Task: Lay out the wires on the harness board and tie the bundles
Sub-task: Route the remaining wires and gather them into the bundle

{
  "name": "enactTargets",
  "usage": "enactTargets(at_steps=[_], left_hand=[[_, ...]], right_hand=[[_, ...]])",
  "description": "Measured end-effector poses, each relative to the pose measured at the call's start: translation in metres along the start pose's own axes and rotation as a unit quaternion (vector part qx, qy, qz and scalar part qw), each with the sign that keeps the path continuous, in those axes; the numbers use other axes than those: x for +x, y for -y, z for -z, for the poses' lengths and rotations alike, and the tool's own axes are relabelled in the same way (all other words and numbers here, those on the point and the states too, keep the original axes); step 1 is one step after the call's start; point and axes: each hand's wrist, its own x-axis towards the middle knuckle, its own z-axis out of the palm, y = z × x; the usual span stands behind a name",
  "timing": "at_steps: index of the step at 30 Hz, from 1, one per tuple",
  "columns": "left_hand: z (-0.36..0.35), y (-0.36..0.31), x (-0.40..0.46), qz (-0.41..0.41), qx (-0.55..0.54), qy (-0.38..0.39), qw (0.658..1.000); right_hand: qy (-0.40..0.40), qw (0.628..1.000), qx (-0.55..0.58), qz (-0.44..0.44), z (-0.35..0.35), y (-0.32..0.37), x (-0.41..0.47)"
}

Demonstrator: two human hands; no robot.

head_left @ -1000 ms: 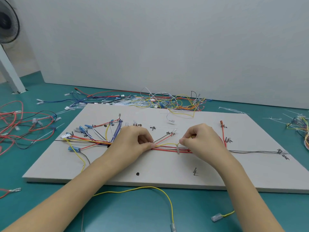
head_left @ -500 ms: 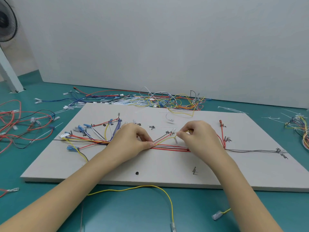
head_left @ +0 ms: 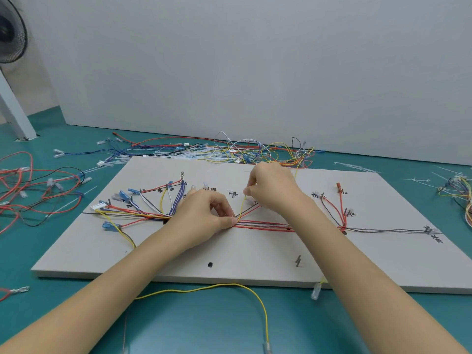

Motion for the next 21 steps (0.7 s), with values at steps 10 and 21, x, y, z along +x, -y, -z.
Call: enactTargets(at_steps=[10, 21], left_hand=[[-0.007, -0.011, 0.001, -0.109, 0.177, 0.042, 0.977], [-0.024, -0.028, 0.004, -0.14, 0.316, 0.12, 0.931]], right_hand=[[0.179, 0.98, 0.079, -0.028, 0.005, -0.004, 0.029], [0.163, 0.98, 0.116, -0.019, 0.004, -0.005, 0.033]])
